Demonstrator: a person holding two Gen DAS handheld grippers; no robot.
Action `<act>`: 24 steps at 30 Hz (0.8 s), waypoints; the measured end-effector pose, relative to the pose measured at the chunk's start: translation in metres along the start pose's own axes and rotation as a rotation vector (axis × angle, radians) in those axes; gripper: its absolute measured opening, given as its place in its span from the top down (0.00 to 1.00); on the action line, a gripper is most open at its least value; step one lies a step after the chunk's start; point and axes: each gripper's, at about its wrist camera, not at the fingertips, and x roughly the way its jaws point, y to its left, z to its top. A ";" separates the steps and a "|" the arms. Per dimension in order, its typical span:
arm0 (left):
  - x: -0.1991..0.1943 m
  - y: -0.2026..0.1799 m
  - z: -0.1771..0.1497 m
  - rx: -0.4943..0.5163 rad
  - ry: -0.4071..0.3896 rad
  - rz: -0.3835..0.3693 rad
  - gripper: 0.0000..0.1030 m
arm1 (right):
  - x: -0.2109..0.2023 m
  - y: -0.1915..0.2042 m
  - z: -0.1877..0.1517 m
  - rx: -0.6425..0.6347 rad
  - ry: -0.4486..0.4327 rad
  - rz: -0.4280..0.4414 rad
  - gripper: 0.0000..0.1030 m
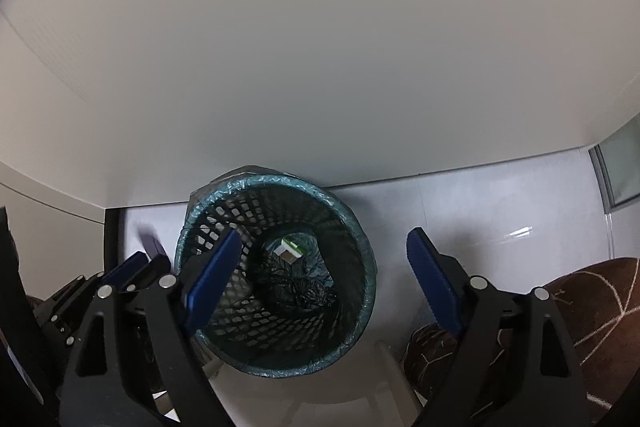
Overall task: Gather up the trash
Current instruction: 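Open both tools to drop the box and packet into the wastebasket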
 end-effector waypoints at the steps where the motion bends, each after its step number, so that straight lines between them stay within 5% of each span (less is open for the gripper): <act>1: 0.000 0.000 0.000 0.000 0.000 -0.002 0.63 | 0.000 -0.001 0.000 0.004 0.002 0.000 0.21; 7: -0.002 0.001 -0.001 -0.012 -0.024 0.003 0.38 | 0.004 -0.003 0.001 0.015 0.004 -0.002 0.21; 14: -0.007 0.003 0.001 -0.018 -0.051 0.025 0.28 | 0.005 -0.007 0.001 0.040 0.002 0.003 0.21; 19: -0.022 0.006 0.001 -0.028 -0.095 0.058 0.10 | -0.003 -0.006 0.002 0.034 -0.023 0.019 0.21; 24: -0.047 0.013 0.004 -0.052 -0.132 0.046 0.06 | -0.020 -0.005 0.003 0.017 -0.052 0.018 0.17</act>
